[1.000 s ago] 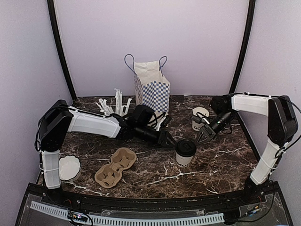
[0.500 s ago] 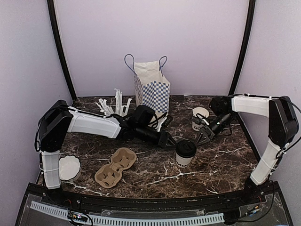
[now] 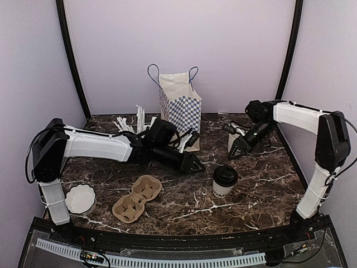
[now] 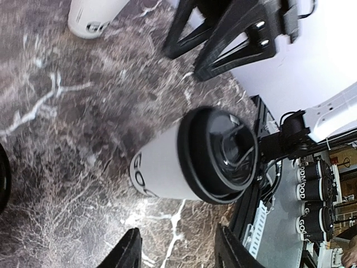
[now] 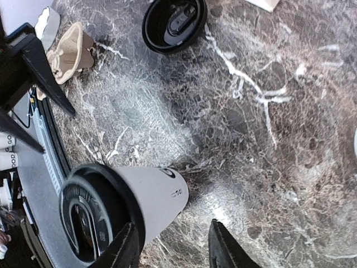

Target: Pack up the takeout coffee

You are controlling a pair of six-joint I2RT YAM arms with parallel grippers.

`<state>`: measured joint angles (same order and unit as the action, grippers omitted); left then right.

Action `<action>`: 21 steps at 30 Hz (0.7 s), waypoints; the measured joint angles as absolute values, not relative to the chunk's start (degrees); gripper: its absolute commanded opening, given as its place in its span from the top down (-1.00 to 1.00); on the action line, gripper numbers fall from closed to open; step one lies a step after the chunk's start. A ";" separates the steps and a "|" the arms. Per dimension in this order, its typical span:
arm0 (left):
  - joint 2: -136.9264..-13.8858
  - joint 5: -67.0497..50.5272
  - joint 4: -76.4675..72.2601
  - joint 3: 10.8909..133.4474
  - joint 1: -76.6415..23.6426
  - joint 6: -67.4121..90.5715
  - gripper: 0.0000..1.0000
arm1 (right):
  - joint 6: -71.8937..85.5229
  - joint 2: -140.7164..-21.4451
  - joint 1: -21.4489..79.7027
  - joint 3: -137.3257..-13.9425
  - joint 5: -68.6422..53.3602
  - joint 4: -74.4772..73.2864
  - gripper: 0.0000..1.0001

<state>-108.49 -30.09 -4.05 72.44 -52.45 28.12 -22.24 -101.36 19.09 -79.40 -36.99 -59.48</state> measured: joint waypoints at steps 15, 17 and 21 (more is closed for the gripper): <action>-108.73 -29.21 -5.61 74.06 -52.40 28.93 0.08 | -24.34 -89.23 17.43 -72.99 -34.35 -61.54 -0.08; -109.75 -29.34 -5.65 74.61 -52.40 29.63 0.09 | -25.10 -88.05 17.04 -70.52 -34.04 -62.00 -0.08; -111.85 -31.05 -6.52 75.02 -52.38 31.31 0.08 | -27.18 -87.99 16.80 -65.95 -34.15 -63.05 -0.15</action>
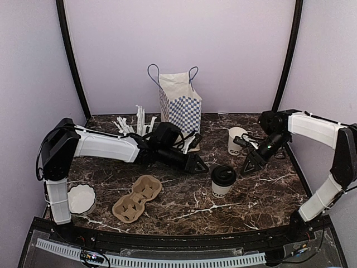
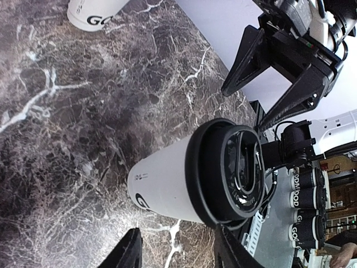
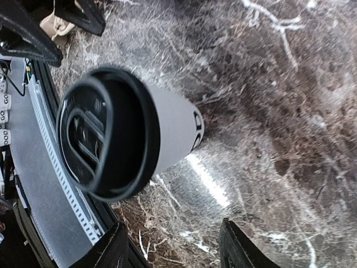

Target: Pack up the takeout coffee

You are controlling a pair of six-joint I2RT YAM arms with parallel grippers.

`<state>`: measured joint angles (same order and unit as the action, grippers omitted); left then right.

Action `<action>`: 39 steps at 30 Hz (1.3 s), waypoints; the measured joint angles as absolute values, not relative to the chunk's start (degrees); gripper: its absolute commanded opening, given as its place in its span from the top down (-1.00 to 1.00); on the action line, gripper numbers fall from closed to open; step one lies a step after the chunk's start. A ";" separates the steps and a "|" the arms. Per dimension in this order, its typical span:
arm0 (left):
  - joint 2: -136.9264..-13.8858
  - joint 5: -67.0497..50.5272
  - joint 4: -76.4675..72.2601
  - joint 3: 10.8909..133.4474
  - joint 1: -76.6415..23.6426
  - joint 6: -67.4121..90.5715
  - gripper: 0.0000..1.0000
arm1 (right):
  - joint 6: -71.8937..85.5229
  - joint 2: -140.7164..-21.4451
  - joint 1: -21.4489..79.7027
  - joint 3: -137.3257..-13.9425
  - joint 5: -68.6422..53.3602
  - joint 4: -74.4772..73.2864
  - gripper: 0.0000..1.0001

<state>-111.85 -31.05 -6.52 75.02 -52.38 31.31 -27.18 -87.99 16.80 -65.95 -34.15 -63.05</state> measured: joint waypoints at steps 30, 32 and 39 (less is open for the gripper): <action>-117.45 -33.71 -11.05 76.31 -52.18 35.20 0.08 | -29.93 -94.61 19.79 -66.24 -40.03 -63.11 -0.23; -117.45 -32.42 -9.23 76.79 -51.96 35.27 0.06 | -29.56 -94.74 19.86 -66.28 -40.10 -63.02 -0.23; -115.57 -31.29 -9.41 73.52 -50.33 37.69 0.05 | -29.04 -95.00 20.03 -66.63 -39.92 -62.78 -0.22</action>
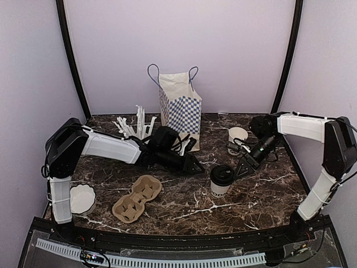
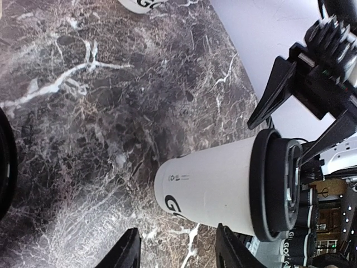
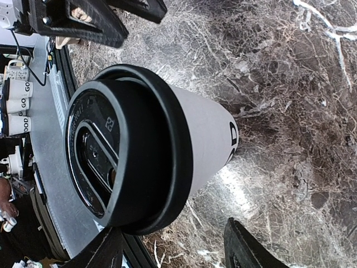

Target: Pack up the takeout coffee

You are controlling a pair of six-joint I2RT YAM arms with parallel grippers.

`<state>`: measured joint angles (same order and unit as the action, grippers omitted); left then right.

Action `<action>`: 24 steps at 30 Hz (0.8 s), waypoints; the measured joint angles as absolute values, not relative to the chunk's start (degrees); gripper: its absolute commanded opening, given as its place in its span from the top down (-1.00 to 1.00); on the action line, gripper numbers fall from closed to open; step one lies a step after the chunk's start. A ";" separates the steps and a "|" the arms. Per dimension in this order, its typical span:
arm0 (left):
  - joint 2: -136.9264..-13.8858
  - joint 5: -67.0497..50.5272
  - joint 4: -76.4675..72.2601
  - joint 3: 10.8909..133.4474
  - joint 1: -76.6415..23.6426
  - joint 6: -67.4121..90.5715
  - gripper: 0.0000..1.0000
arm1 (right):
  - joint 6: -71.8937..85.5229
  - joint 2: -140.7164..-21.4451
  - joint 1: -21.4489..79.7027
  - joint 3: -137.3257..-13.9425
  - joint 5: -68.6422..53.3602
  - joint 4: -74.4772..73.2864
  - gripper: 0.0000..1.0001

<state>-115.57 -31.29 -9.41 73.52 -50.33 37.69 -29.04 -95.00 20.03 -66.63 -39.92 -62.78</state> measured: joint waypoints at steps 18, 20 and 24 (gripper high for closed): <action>-115.04 -38.83 -14.85 74.61 -49.87 42.48 0.05 | -28.16 -95.96 20.14 -67.90 -39.81 -62.70 -0.21; -115.09 -39.07 -14.87 75.16 -49.89 42.48 0.07 | -28.14 -96.16 20.14 -68.14 -39.79 -62.63 -0.21; -115.55 -39.53 -14.85 76.14 -50.06 42.48 0.09 | -28.08 -96.57 20.18 -68.53 -39.92 -62.59 -0.21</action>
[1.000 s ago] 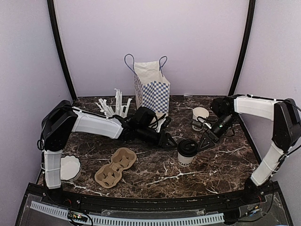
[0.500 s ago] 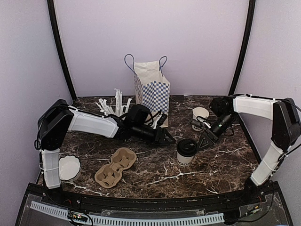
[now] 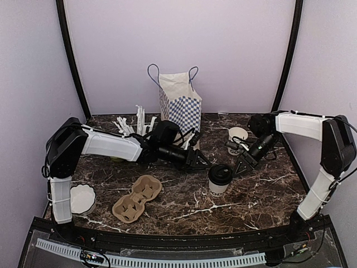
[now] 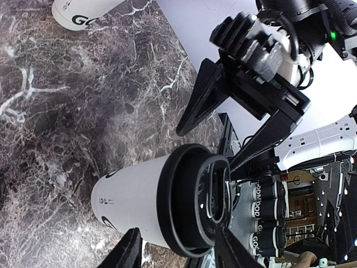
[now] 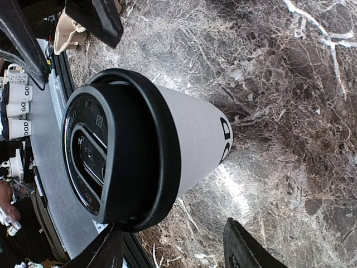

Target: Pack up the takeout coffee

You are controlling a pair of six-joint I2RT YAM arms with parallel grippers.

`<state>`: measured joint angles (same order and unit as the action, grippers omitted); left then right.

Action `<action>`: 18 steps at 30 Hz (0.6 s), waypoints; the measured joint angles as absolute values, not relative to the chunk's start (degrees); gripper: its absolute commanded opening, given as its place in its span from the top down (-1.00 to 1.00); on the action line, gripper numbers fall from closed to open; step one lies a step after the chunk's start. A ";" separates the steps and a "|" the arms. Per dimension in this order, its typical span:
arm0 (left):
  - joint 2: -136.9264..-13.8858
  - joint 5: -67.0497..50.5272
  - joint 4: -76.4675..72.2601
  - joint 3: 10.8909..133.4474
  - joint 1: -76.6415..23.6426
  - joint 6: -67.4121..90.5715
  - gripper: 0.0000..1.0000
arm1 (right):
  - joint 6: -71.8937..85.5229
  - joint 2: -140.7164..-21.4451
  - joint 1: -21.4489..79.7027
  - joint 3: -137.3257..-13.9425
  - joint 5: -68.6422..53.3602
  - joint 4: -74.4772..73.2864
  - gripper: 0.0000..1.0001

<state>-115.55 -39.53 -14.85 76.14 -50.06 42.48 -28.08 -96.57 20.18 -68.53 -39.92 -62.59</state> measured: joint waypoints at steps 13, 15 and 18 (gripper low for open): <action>-118.32 -40.23 -12.05 76.99 -50.09 41.43 0.14 | -27.11 -97.36 20.27 -68.66 -39.79 -62.30 -0.17; -118.48 -39.92 -11.38 77.41 -50.09 40.91 0.17 | -26.44 -97.58 20.27 -68.66 -39.77 -62.39 -0.15; -118.52 -39.33 -9.96 78.06 -50.09 39.57 0.21 | -24.97 -97.78 20.25 -68.55 -39.88 -62.54 -0.13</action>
<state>-118.52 -39.33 -9.96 78.06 -50.09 39.57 -24.97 -97.78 20.25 -68.55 -39.88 -62.54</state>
